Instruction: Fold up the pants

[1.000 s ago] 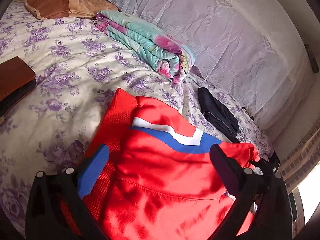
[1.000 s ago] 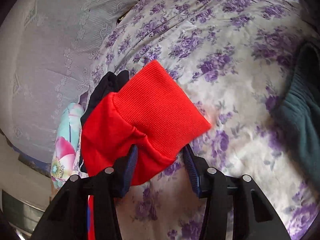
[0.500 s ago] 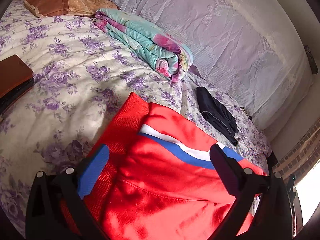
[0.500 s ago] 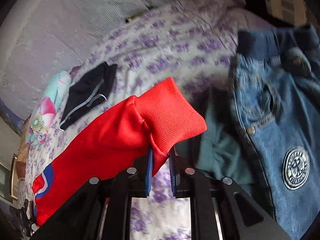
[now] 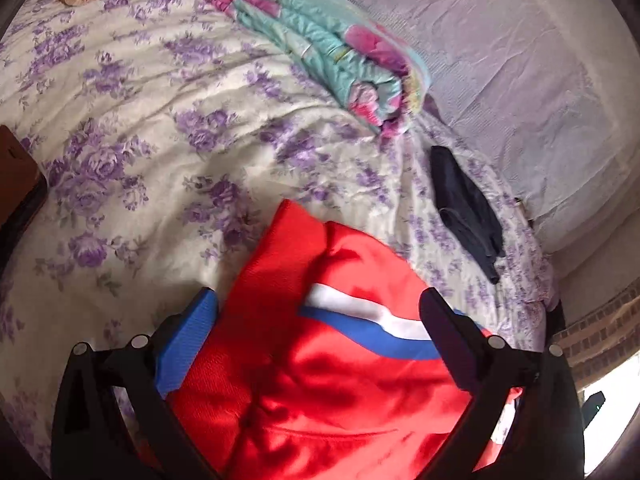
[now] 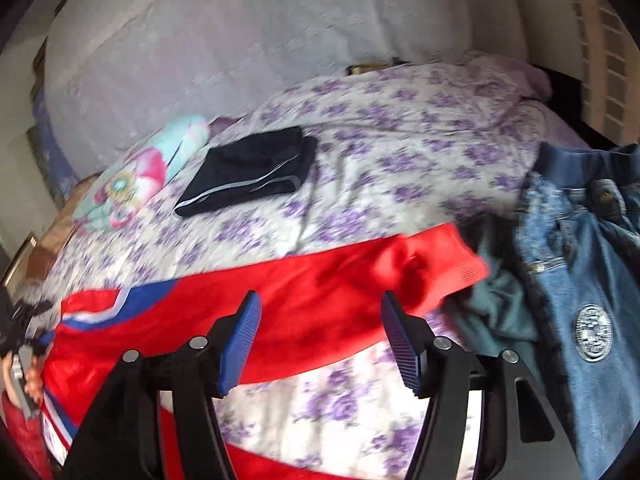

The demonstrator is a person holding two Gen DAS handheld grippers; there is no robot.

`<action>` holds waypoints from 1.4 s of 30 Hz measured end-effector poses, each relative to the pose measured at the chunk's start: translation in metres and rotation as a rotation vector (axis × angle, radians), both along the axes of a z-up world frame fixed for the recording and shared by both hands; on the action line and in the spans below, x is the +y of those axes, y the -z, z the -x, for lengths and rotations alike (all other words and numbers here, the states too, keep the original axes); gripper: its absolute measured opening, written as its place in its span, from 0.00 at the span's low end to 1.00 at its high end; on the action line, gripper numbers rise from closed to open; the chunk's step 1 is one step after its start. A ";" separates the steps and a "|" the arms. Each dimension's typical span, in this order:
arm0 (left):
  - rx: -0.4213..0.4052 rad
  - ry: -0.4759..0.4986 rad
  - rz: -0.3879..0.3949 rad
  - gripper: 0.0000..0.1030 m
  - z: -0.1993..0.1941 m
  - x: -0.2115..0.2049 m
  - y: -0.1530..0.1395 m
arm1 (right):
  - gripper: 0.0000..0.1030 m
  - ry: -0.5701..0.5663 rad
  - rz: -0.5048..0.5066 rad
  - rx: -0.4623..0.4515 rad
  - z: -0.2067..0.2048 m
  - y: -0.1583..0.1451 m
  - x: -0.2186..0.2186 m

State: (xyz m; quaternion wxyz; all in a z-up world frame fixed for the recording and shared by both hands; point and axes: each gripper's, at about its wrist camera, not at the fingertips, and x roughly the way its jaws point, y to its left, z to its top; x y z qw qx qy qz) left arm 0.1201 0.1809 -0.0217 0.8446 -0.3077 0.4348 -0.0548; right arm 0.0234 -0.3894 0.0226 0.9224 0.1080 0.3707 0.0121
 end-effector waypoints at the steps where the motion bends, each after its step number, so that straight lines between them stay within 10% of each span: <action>1: 0.018 -0.008 -0.017 0.95 -0.006 -0.002 0.007 | 0.61 -0.029 -0.011 0.048 -0.010 0.013 0.009; 7: -0.031 -0.018 -0.339 0.95 -0.032 -0.039 -0.002 | 0.61 0.012 -0.026 0.127 -0.043 0.050 0.021; 13: -0.068 -0.049 -0.287 0.95 -0.026 -0.038 -0.017 | 0.62 0.012 -0.088 -0.003 -0.015 0.015 0.036; 16: -0.173 0.027 -0.303 0.95 0.011 -0.057 -0.038 | 0.79 -0.061 -0.017 -0.029 -0.007 0.005 0.070; 23: -0.117 0.198 -0.712 0.95 0.041 -0.093 -0.010 | 0.95 -0.174 0.115 0.141 -0.041 0.056 0.130; 25: -0.039 0.183 -0.650 0.96 0.033 -0.079 0.000 | 0.95 -0.158 0.112 0.110 -0.037 0.048 0.128; 31: -0.209 0.086 -0.456 0.95 0.084 -0.054 -0.037 | 0.95 -0.193 0.112 -0.008 -0.002 0.012 0.150; 42: -0.124 0.152 -0.677 0.95 0.115 -0.076 -0.004 | 0.96 -0.381 0.246 0.089 -0.008 0.043 0.230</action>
